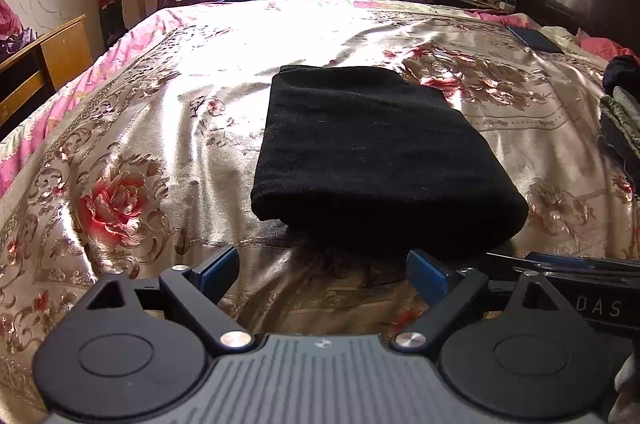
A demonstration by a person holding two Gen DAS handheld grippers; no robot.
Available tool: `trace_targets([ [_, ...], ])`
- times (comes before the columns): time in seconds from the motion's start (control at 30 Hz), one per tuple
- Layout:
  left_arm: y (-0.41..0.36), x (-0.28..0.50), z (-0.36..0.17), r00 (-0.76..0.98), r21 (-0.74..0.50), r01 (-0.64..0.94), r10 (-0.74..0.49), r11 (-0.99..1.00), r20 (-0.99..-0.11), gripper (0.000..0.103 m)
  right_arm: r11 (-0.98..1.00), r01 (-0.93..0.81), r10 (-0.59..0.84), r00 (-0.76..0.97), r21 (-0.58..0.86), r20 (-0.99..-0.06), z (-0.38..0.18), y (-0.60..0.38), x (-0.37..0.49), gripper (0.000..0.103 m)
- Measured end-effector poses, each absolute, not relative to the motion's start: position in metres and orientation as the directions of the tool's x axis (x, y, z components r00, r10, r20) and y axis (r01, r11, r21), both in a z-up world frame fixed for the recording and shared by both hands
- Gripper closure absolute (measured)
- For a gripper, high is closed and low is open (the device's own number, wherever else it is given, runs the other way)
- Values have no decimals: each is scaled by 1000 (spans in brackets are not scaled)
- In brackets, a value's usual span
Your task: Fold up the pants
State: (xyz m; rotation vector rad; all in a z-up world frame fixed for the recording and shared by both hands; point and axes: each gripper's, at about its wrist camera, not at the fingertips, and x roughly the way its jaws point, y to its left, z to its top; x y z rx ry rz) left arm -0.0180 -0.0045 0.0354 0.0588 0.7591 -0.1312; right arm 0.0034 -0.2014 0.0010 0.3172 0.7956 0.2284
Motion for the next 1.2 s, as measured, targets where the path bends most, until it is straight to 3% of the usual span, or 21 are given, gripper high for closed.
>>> trace_targets([
  [1.2,-5,-19,36,718,5,139,-98,990,-689,2,926,-85,325,674,367,-664,-1,-201,4,47],
])
